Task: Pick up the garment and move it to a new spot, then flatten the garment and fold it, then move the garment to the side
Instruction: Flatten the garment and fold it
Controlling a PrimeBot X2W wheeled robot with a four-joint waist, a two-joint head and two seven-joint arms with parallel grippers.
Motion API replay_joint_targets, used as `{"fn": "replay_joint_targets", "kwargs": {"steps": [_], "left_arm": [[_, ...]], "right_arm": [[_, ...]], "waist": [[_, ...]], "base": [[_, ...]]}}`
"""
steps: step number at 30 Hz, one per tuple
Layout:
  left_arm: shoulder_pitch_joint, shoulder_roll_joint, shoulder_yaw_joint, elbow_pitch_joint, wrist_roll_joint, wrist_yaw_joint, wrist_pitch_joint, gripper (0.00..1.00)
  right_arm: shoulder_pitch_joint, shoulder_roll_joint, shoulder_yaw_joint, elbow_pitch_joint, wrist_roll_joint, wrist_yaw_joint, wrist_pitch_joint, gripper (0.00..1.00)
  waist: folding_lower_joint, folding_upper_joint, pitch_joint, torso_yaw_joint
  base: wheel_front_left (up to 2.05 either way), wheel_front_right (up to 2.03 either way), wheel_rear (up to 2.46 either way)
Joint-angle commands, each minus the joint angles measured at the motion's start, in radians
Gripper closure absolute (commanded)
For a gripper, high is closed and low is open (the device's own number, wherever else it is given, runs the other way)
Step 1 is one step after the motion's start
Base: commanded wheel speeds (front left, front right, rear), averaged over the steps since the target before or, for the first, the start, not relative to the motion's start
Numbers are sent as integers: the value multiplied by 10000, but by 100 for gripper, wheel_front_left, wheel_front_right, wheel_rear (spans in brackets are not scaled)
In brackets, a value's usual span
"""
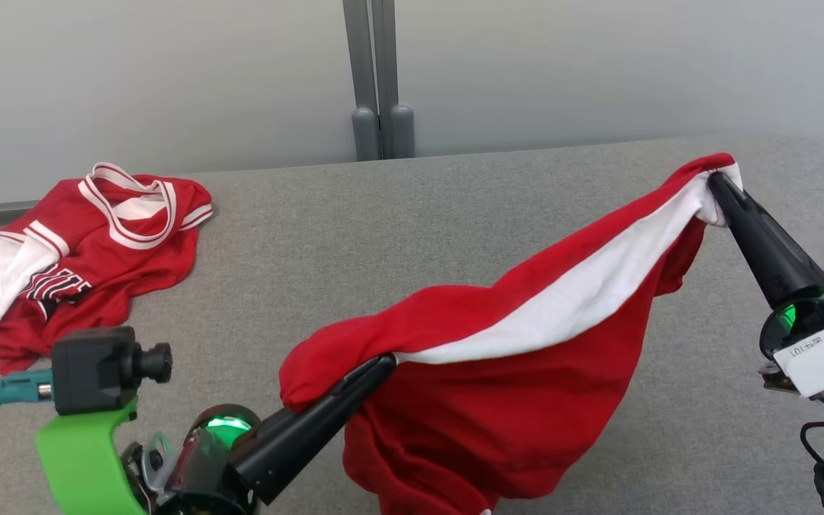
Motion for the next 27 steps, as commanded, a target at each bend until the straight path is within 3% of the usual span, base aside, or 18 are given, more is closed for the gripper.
{"fn": "replay_joint_targets", "kwargs": {"steps": [1, 7, 12, 18, 27], "left_arm": [[-208, 125, 181, -216, -424, -5, 97, 100], [-347, 211, 1034, -1183, -2360, -5, 227, 100], [18, 263, 1637, -1587, -3301, -5, 235, 100], [615, 523, 1580, -1403, -3119, -5, 701, 100], [501, -250, 1443, 279, -3250, -7, 1627, 100]], "right_arm": [[-155, 164, -105, -189, 176, 6, 262, 100], [-423, 641, -887, -644, 192, 4, 1148, 100], [-470, 858, -1222, -833, 296, 4, 1496, 100], [-219, 1011, -1319, -995, 420, 4, 1559, 100], [-226, 1055, -735, -227, 377, 4, 1033, 100]], "waist": [[0, 0, 44, -52], [0, 0, 333, -230], [0, 0, 541, -372], [0, 0, 840, -504], [0, 0, 1768, -579]], "base": [[0, 0, 0], [0, 0, 0], [0, 0, 0], [0, 0, 0], [0, 0, 0]]}}
